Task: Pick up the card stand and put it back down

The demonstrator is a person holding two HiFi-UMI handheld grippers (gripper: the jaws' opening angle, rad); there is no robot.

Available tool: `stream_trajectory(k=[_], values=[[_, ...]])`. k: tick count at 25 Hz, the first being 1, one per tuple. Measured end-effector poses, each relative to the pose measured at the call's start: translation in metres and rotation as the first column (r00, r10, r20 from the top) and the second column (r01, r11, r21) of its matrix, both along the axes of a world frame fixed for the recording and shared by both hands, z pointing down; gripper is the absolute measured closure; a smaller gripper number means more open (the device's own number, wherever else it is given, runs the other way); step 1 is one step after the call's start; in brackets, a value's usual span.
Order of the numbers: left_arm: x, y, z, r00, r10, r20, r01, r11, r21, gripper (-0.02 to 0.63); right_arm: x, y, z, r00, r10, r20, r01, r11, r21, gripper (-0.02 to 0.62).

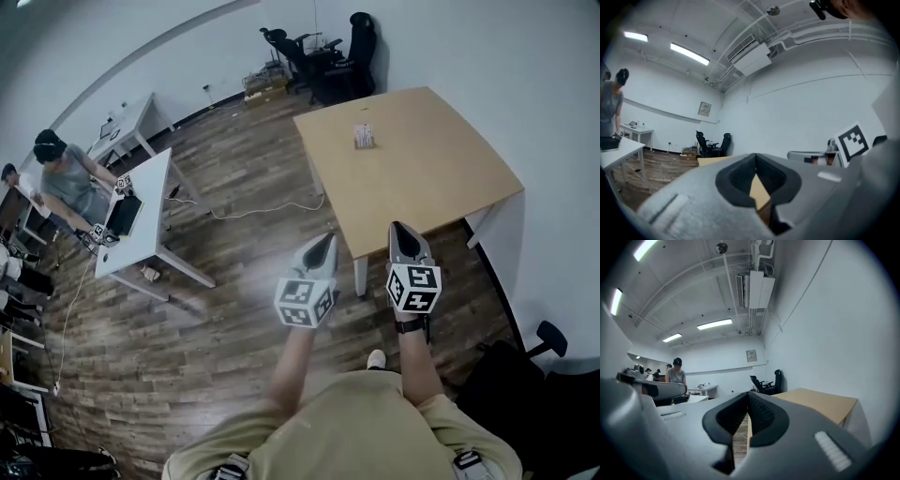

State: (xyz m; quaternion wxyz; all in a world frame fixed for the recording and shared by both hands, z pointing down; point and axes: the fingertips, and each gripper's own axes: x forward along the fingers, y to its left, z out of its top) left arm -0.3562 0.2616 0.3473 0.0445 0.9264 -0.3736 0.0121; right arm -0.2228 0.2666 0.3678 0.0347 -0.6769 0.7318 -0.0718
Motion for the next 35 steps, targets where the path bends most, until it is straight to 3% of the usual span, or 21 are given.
stream_trajectory(k=[6, 13, 21, 28, 35], values=[[0.070, -0.041, 0.013, 0.999, 0.031, 0.032, -0.031, 1.000, -0.006, 0.606, 0.041, -0.041, 0.012, 0.998, -0.066, -0.017, 0.066, 0.998, -0.024, 0.589], [0.110, -0.075, 0.046, 0.997, 0.042, 0.068, -0.038, 0.997, -0.063, 0.606, 0.072, -0.078, 0.050, 0.997, -0.078, 0.018, 0.079, 0.991, -0.111, 0.589], [0.127, -0.211, 0.081, 0.997, 0.069, 0.039, -0.064, 0.993, -0.104, 0.606, 0.075, -0.194, 0.080, 0.996, -0.088, -0.023, 0.082, 0.982, -0.168, 0.589], [0.135, -0.333, 0.056, 0.994, 0.111, 0.003, -0.111, 0.992, -0.057, 0.606, 0.086, -0.305, 0.028, 0.995, 0.015, -0.104, -0.021, 0.998, -0.053, 0.589], [0.120, -0.406, 0.071, 0.982, 0.191, -0.005, -0.191, 0.980, -0.049, 0.607, 0.079, -0.381, 0.052, 0.995, 0.070, -0.074, -0.079, 0.987, -0.137, 0.589]])
